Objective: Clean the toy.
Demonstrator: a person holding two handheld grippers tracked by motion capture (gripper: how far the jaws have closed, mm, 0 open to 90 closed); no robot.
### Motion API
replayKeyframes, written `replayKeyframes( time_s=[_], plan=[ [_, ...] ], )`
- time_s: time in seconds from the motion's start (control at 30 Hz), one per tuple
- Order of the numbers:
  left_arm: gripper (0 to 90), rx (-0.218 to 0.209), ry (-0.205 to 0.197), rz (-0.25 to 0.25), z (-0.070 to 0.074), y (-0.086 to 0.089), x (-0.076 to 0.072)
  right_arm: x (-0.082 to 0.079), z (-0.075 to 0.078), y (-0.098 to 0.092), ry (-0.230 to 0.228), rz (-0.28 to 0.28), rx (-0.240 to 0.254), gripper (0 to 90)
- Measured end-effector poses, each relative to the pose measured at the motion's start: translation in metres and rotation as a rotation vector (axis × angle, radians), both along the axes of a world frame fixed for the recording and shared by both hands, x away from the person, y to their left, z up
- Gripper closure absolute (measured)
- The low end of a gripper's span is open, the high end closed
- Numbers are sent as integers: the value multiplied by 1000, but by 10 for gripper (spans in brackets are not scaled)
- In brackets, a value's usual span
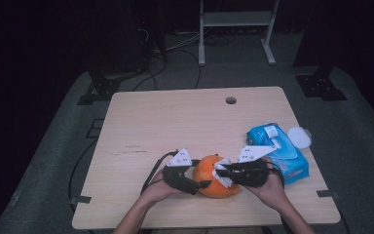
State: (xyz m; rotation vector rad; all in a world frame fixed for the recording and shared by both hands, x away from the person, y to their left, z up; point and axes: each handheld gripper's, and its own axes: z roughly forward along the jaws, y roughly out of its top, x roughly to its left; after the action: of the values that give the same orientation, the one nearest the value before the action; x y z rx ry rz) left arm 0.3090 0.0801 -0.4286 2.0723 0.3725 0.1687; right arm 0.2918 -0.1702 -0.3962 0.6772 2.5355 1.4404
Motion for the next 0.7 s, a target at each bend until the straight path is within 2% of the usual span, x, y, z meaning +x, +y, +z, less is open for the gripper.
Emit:
replayKeyframes(
  time_s=[0.07,0.1,0.17,0.23,0.27,0.3,0.37,0.4,0.53,0.6,0.7],
  plan=[
    [287,30,-83,-57,2,-2,-6,-4,4,7,-7,41,19,788],
    [298,53,-118,-76,3,-3,-8,-6,7,11,-23,45,7,788],
    [302,59,-132,-92,3,-3,-9,-5,10,11,-45,37,0,788],
    [279,52,-101,-74,2,-1,-7,0,10,4,-49,0,-6,788],
    [237,45,-64,-55,2,-1,-5,3,7,0,-39,-21,-11,788],
    [181,23,-6,-41,1,0,-2,6,4,-5,-25,-38,-13,788],
    [113,-24,75,-30,1,0,2,10,-5,-12,10,-55,-8,788],
    [99,-33,91,-22,2,-1,2,11,-7,-14,32,-54,12,788],
    [131,22,53,13,3,-9,-3,7,-5,-10,23,-45,1,789],
    [176,44,7,-4,2,-9,-5,3,-4,-3,15,-25,-10,788],
    [243,44,-49,-37,2,-10,-9,-5,2,7,4,35,22,788]
  ],
)
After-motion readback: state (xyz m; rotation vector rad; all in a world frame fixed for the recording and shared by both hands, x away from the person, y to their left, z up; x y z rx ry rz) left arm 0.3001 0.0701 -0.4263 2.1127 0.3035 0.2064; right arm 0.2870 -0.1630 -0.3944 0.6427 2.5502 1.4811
